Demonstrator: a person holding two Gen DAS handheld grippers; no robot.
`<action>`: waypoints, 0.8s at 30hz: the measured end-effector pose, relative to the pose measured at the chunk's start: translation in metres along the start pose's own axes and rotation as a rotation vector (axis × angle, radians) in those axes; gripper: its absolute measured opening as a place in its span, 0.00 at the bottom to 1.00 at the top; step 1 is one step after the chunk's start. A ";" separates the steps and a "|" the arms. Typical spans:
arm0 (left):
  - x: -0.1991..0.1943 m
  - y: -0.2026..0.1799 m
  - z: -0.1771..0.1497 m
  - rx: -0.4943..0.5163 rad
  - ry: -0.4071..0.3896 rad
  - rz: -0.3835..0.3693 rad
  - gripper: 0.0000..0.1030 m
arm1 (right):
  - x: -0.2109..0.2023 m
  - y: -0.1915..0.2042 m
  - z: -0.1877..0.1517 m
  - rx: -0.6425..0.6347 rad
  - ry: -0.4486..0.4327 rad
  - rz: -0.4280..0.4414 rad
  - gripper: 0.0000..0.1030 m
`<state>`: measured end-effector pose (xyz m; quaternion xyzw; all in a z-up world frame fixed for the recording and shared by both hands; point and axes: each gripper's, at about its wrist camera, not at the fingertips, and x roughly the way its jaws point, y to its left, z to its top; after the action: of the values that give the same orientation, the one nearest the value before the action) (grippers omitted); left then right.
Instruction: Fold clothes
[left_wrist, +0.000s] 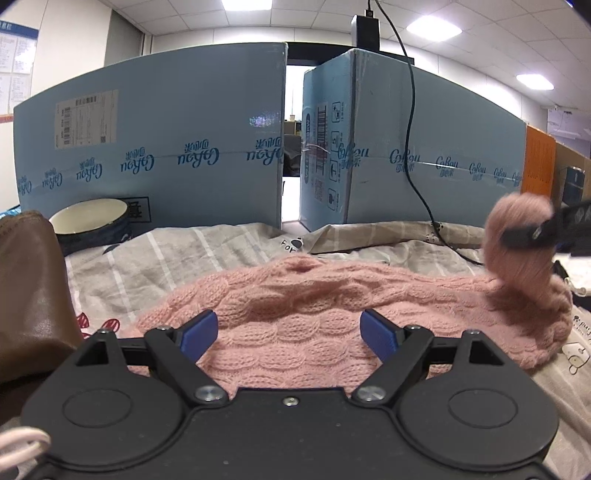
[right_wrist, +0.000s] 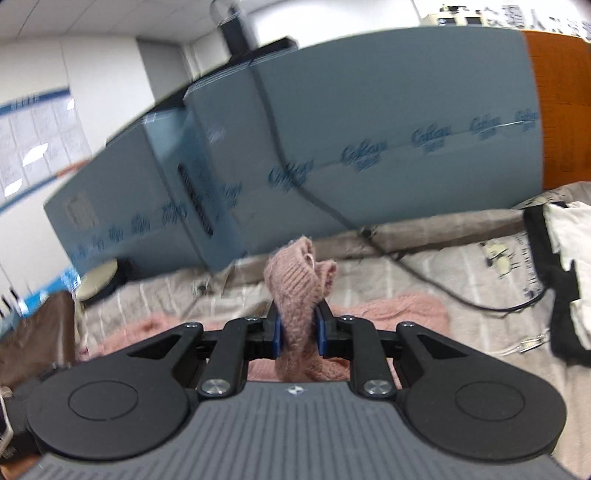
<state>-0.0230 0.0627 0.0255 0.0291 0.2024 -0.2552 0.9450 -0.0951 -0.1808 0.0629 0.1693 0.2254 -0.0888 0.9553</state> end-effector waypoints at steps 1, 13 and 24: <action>0.000 0.001 0.000 -0.004 -0.002 -0.003 0.82 | 0.004 0.005 -0.004 -0.014 0.014 -0.001 0.19; -0.006 0.011 0.000 -0.070 -0.036 -0.014 0.90 | 0.017 0.006 -0.024 0.113 0.097 0.163 0.63; -0.030 0.050 0.003 -0.293 -0.143 0.100 0.97 | -0.046 -0.054 -0.024 0.204 -0.085 0.113 0.77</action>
<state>-0.0208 0.1194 0.0376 -0.1172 0.1681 -0.1772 0.9626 -0.1586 -0.2178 0.0483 0.2741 0.1648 -0.0644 0.9453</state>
